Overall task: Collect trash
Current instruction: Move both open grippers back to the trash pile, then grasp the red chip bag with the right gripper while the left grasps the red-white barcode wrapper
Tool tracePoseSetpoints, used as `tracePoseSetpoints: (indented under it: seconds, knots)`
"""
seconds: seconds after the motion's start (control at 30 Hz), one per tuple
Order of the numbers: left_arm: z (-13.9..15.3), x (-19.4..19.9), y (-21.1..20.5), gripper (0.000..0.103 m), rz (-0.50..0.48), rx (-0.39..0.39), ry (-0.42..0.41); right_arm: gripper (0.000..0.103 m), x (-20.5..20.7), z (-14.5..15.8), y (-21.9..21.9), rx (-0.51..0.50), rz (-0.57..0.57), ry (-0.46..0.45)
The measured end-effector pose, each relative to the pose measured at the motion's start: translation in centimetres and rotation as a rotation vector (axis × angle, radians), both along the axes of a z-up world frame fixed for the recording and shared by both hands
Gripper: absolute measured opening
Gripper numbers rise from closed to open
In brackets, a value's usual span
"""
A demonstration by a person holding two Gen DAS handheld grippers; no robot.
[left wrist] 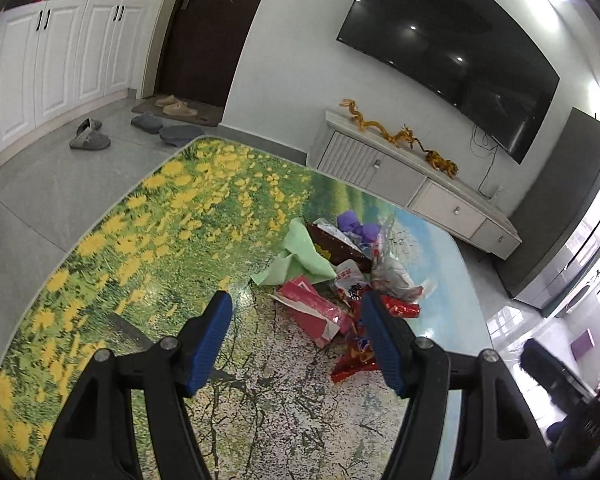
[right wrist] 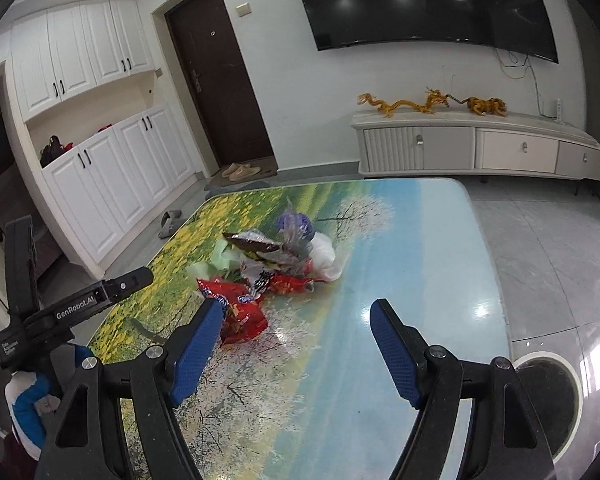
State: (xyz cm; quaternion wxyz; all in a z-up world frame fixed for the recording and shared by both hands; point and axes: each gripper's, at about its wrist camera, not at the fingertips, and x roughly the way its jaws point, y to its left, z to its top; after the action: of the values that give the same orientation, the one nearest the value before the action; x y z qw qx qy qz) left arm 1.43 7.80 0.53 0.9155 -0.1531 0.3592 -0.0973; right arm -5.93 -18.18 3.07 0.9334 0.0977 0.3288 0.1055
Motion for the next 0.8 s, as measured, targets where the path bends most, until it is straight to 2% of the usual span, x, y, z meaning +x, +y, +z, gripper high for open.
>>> tracePoseSetpoints:
  seconds: [0.37,0.57,0.67,0.73,0.8]
  knots:
    - [-3.4,4.3,-0.9,0.065,0.005,-0.126,0.139,0.070,4.7,-4.7,4.1,0.038,0.163,0.097]
    - [-4.6,6.4,-1.6,0.065,0.007,-0.151,0.196,0.060,7.0,-6.3,4.2,0.091,0.198,0.138]
    - [-5.0,7.0,-2.1,0.065,0.013,-0.142,0.214,0.044,7.4,-7.0,3.8,0.130,0.212,0.162]
    - [-5.2,7.1,-2.4,0.065,0.013,-0.135,0.222,0.029,7.4,-7.4,3.4,0.148,0.215,0.171]
    - [-5.4,7.2,-2.7,0.065,0.011,-0.120,0.225,0.022,7.3,-7.6,2.9,0.161,0.212,0.176]
